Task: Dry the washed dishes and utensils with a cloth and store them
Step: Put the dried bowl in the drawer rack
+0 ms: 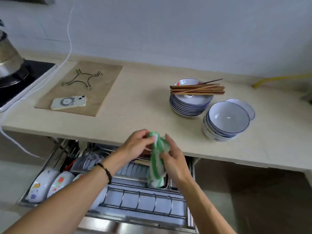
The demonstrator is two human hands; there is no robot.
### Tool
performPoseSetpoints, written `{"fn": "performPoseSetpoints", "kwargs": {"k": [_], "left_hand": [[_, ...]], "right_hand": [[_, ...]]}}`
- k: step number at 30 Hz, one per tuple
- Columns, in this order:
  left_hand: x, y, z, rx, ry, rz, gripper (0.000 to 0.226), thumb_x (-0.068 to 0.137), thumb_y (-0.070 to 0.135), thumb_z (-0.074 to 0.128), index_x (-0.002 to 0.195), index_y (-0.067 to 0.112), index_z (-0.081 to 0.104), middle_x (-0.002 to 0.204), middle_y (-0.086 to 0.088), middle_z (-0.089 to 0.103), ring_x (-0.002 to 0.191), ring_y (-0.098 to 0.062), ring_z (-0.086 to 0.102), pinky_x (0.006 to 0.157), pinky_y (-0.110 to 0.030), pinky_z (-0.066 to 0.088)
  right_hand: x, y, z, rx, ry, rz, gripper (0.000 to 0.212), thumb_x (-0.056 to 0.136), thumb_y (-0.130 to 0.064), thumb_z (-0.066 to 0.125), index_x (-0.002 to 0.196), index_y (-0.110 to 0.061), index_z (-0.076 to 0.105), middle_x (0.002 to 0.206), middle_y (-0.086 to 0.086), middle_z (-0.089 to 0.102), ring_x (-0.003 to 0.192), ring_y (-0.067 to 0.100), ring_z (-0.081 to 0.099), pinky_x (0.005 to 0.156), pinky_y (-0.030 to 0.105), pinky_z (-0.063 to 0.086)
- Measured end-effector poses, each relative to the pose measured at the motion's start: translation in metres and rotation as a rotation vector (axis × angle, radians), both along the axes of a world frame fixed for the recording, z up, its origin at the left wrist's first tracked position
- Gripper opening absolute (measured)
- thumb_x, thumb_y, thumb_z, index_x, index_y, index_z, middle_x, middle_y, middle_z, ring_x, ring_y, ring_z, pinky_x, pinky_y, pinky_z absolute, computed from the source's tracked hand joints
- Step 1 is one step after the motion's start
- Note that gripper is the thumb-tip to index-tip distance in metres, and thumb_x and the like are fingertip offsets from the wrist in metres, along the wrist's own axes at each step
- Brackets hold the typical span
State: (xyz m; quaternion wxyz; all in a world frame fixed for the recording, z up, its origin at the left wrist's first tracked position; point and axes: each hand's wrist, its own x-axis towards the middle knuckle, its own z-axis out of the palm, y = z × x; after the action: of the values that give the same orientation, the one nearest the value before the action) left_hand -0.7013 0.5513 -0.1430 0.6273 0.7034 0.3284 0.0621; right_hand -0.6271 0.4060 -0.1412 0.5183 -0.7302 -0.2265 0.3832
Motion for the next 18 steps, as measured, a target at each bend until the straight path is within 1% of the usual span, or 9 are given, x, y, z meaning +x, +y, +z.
{"fn": "performPoseSetpoints", "kwargs": {"k": [3,5,7,8,9,11,12,15,18], "left_hand": [[0.048,-0.033,0.024,-0.071,-0.021,-0.082,0.018,0.101,0.019,0.055,0.085,0.013,0.059,0.083,-0.005,0.069,0.079,-0.019,0.066,0.079,-0.038,0.050],[0.080,-0.056,0.037,-0.052,-0.043,-0.132,0.017,0.098,0.025,0.058,0.084,0.016,0.060,0.077,-0.001,0.066,0.075,-0.019,0.061,0.081,-0.041,0.046],[0.108,-0.078,0.048,-0.006,-0.049,-0.225,0.015,0.097,0.030,0.058,0.091,0.018,0.062,0.081,0.002,0.068,0.079,-0.017,0.062,0.081,-0.037,0.047],[0.125,-0.094,0.056,0.008,-0.049,-0.280,0.014,0.100,0.029,0.057,0.095,0.018,0.063,0.085,0.002,0.069,0.081,-0.015,0.063,0.080,-0.034,0.048],[0.140,-0.108,0.062,0.012,-0.055,-0.319,0.012,0.102,0.028,0.056,0.097,0.018,0.063,0.088,0.001,0.069,0.082,-0.014,0.064,0.078,-0.031,0.049],[0.170,-0.134,0.073,0.022,-0.065,-0.394,0.012,0.102,0.026,0.057,0.094,0.021,0.065,0.088,0.003,0.068,0.079,-0.010,0.063,0.075,-0.028,0.048],[0.185,-0.145,0.078,0.025,-0.065,-0.423,0.012,0.101,0.025,0.058,0.092,0.022,0.066,0.088,0.003,0.068,0.079,-0.010,0.063,0.074,-0.027,0.048],[0.231,-0.176,0.089,0.061,-0.076,-0.428,0.012,0.099,0.020,0.062,0.089,0.022,0.068,0.080,0.006,0.066,0.070,-0.006,0.060,0.067,-0.021,0.047],[0.272,-0.202,0.093,0.177,-0.065,-0.382,0.010,0.096,0.016,0.067,0.086,0.020,0.067,0.065,0.011,0.062,0.057,0.000,0.053,0.060,-0.015,0.043]], "right_hand": [[0.034,-0.041,0.020,-0.028,-0.040,-0.093,0.066,0.095,-0.007,0.054,0.145,-0.044,0.033,0.123,0.004,0.064,0.101,0.014,0.069,0.088,0.029,0.058],[0.060,-0.069,0.030,-0.073,-0.093,-0.128,0.066,0.090,-0.019,0.063,0.149,-0.035,0.039,0.123,0.006,0.065,0.104,0.016,0.068,0.091,0.035,0.057],[0.085,-0.094,0.035,-0.125,-0.156,-0.146,0.078,0.076,-0.041,0.067,0.148,-0.036,0.040,0.128,0.005,0.062,0.110,0.018,0.065,0.096,0.043,0.056],[0.102,-0.111,0.039,-0.126,-0.182,-0.148,0.081,0.071,-0.047,0.068,0.147,-0.037,0.042,0.130,0.003,0.058,0.112,0.018,0.063,0.096,0.040,0.055],[0.117,-0.125,0.043,-0.128,-0.200,-0.147,0.080,0.072,-0.046,0.071,0.146,-0.037,0.043,0.131,-0.001,0.053,0.113,0.015,0.059,0.095,0.031,0.054],[0.149,-0.152,0.050,-0.107,-0.200,-0.141,0.067,0.078,-0.029,0.077,0.140,-0.032,0.050,0.130,-0.007,0.049,0.115,0.008,0.051,0.081,0.008,0.043],[0.167,-0.165,0.050,-0.073,-0.182,-0.141,0.061,0.078,-0.023,0.078,0.134,-0.027,0.056,0.129,-0.007,0.053,0.114,0.008,0.054,0.074,0.005,0.040],[0.213,-0.198,0.051,0.012,-0.090,-0.188,0.031,0.078,-0.007,0.078,0.107,-0.013,0.067,0.101,0.006,0.072,0.090,0.018,0.070,0.064,0.015,0.050],[0.248,-0.223,0.050,0.058,0.010,-0.286,0.021,0.083,-0.003,0.073,0.100,-0.013,0.064,0.087,0.007,0.075,0.074,0.016,0.074,0.061,0.025,0.054]]}}
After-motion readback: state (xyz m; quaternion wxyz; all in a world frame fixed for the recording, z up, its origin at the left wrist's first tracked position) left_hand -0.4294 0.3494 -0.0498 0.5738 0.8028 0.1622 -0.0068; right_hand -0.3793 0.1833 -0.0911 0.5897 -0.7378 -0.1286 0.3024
